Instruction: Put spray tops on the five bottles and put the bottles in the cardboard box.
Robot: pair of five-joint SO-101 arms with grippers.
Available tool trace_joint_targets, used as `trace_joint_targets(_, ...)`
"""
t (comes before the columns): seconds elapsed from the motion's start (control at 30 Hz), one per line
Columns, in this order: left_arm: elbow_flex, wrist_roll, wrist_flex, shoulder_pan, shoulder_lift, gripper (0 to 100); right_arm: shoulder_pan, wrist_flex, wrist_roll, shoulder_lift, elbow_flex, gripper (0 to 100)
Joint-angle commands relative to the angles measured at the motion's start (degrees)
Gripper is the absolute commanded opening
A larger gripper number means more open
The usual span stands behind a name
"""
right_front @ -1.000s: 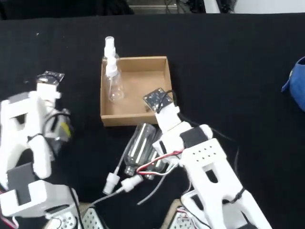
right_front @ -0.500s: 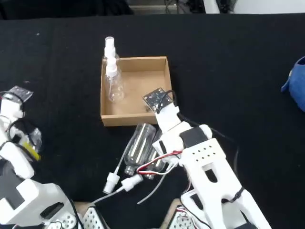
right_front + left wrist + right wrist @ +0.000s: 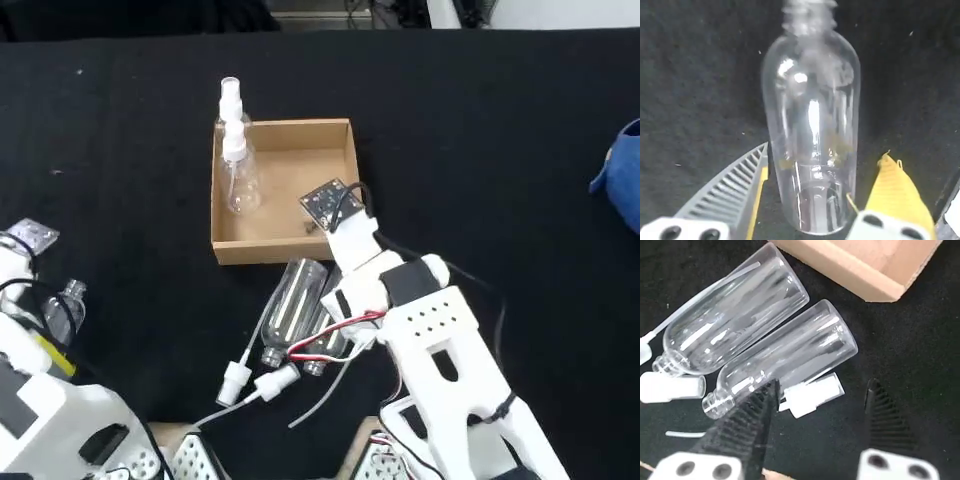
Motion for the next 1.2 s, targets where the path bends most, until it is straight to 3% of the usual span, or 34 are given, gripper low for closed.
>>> trace_joint_targets(0.0, 1.01, -2.11, -3.43, 0.48, -0.35, 21, -1.41, 1.05, -0.18, -2.15, -3.82, 24.4)
trace_joint_targets(0.23, -0.48, -1.14, -3.78, 3.38, -0.62, 21, -11.25, 3.69, -0.53, -1.98, -3.47, 24.4)
trace_joint_targets(0.37, -2.95, 5.01, -3.87, 3.82, 0.09, 21, -12.48, 3.08, -0.44, -1.98, -2.59, 24.4)
trace_joint_targets(0.53, -2.95, 5.98, -3.78, 3.47, 0.09, 21, -12.48, 3.43, -0.53, -2.07, -2.59, 24.4)
trace_joint_targets(0.6, -2.77, 6.07, -3.34, 3.47, 0.09, 17, -12.48, 3.34, -0.26, -2.07, -2.86, 24.4)
trace_joint_targets(0.67, -1.36, 5.89, -3.52, 3.56, 0.09, 6, -12.57, 3.16, 0.00, -2.24, -3.38, 24.4)
trace_joint_targets(0.7, -0.48, 5.89, -3.60, 3.65, 0.09, 1, -12.66, 3.43, 0.79, -2.15, -4.26, 24.4)
trace_joint_targets(0.77, 1.54, 5.71, -3.69, 3.47, -0.09, 6, -14.24, 4.75, 6.15, -1.98, -5.85, 24.4)
trace_joint_targets(0.9, 1.89, 5.89, -3.96, 2.95, -0.53, 3, -21.98, 11.16, 14.68, -1.89, -9.01, 24.4)
trace_joint_targets(1.17, -6.64, 8.18, -3.34, -4.00, -0.53, 3, -31.30, 9.67, 15.12, -0.75, -11.82, 24.4)
